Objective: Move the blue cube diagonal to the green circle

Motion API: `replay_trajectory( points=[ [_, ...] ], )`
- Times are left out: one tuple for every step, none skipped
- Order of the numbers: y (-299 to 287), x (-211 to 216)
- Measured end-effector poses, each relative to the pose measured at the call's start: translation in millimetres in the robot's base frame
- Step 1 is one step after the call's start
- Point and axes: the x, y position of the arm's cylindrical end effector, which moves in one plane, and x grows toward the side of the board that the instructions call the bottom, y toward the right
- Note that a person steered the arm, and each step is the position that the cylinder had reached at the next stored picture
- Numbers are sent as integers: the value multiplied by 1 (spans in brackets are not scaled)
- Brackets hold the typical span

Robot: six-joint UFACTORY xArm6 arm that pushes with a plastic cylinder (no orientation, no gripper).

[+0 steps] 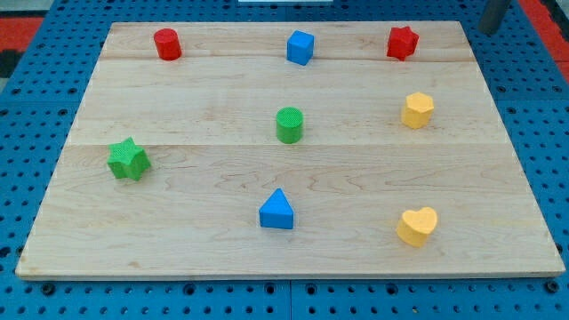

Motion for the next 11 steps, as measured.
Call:
replay_trajectory(
  points=[
    [-4,9],
    [-28,-19],
    [-48,-19],
    [-112,-19],
    [-150,-18],
    [-240,-12],
    [-262,-5],
    [-264,25],
    [-295,42],
    [-291,41],
    [-352,41]
  ],
)
